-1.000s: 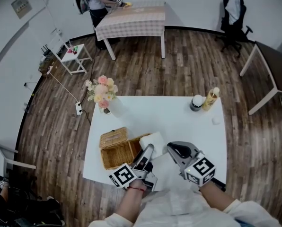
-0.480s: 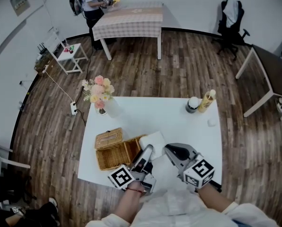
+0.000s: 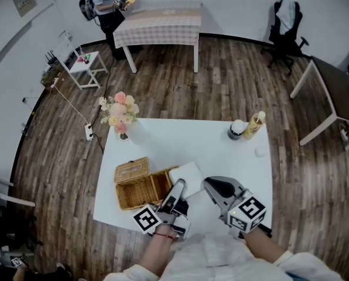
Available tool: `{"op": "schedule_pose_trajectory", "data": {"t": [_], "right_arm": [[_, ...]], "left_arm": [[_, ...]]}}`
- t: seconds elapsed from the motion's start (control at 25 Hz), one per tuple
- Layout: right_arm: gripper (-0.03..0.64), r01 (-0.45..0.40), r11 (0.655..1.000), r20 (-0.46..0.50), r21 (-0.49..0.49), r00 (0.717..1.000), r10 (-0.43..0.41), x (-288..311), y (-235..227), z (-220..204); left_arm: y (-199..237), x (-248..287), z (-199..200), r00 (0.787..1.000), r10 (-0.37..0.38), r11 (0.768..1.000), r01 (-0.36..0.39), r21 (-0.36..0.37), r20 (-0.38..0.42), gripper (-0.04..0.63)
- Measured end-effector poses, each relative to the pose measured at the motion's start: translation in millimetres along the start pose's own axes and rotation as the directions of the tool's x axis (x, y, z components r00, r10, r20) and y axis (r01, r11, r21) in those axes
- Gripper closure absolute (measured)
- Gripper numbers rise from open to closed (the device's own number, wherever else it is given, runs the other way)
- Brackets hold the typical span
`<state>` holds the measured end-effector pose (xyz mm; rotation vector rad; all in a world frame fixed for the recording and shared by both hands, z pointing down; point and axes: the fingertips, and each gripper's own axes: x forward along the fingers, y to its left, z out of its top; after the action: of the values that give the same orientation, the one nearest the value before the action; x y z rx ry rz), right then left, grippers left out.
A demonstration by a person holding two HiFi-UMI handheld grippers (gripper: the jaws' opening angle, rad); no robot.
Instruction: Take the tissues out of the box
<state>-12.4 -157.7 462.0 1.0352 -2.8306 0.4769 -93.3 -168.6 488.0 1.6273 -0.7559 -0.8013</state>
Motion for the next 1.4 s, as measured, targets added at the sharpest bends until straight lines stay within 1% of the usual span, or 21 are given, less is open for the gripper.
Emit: {"op": "schedule_pose_trajectory", "data": {"t": [0.16, 0.36, 0.64, 1.0, 1.4], "right_arm": [[0.581, -0.003, 1.0, 0.003, -0.003, 1.0, 0.003, 0.1, 0.2, 0.7], [0.581, -0.008, 1.0, 0.0, -0.013, 1.0, 0.008, -0.6, 1.3, -0.5], [0.583, -0.004, 0.999, -0.025, -0.054, 1.0, 0.003, 1.1, 2.2, -3.5], [0.584, -0.016, 0.999, -0.024, -0.033, 1.0, 0.015, 0.7, 4.0, -0.1], [0.584, -0.023, 0.999, -0.024, -0.039, 0.999, 0.022, 2.2, 3.7, -2.9]], "left_arm": [[0.3, 0.7, 0.1, 1.0, -0.013, 1.0, 0.013, -0.022, 0.007, 0.354], [0.8, -0.2, -0.9, 1.0, -0.014, 1.0, 0.014, -0.025, 0.005, 0.354], [2.6, -0.3, -0.7, 1.0, -0.005, 0.999, 0.005, -0.036, 0.0, 0.354], [2.0, -0.5, -0.7, 1.0, -0.005, 0.999, 0.005, -0.051, 0.0, 0.354], [5.2, -2.4, -0.7, 1.0, -0.005, 0.999, 0.006, -0.051, 0.008, 0.354]]}}
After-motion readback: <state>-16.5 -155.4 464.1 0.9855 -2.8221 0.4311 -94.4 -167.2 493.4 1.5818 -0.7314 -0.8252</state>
